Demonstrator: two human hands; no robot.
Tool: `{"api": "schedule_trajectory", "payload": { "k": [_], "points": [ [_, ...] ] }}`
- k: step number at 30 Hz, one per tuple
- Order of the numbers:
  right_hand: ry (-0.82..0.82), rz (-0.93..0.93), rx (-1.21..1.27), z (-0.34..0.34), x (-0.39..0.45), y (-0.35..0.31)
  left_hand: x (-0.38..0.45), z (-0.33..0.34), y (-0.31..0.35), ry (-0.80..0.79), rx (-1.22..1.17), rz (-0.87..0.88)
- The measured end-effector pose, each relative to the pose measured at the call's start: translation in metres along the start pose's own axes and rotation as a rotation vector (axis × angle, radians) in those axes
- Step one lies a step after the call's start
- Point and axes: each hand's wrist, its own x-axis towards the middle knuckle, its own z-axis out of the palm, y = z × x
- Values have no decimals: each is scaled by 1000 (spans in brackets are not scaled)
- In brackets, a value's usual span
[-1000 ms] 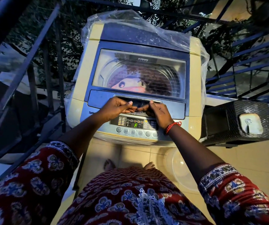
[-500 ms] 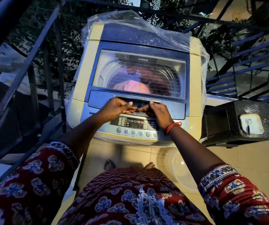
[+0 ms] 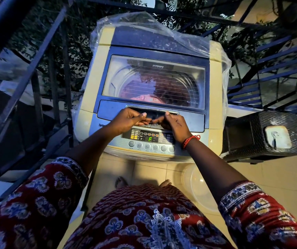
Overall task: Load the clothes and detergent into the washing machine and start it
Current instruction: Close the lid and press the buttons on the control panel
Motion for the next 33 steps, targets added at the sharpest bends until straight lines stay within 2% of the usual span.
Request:
{"api": "schedule_trajectory", "payload": {
  "k": [17, 33],
  "points": [
    [-8, 3, 19, 2, 2, 0, -1, 4, 6, 4, -81, -27],
    [-2, -14, -33, 0, 2, 2, -1, 1, 5, -3, -36, -31]
  ]
}}
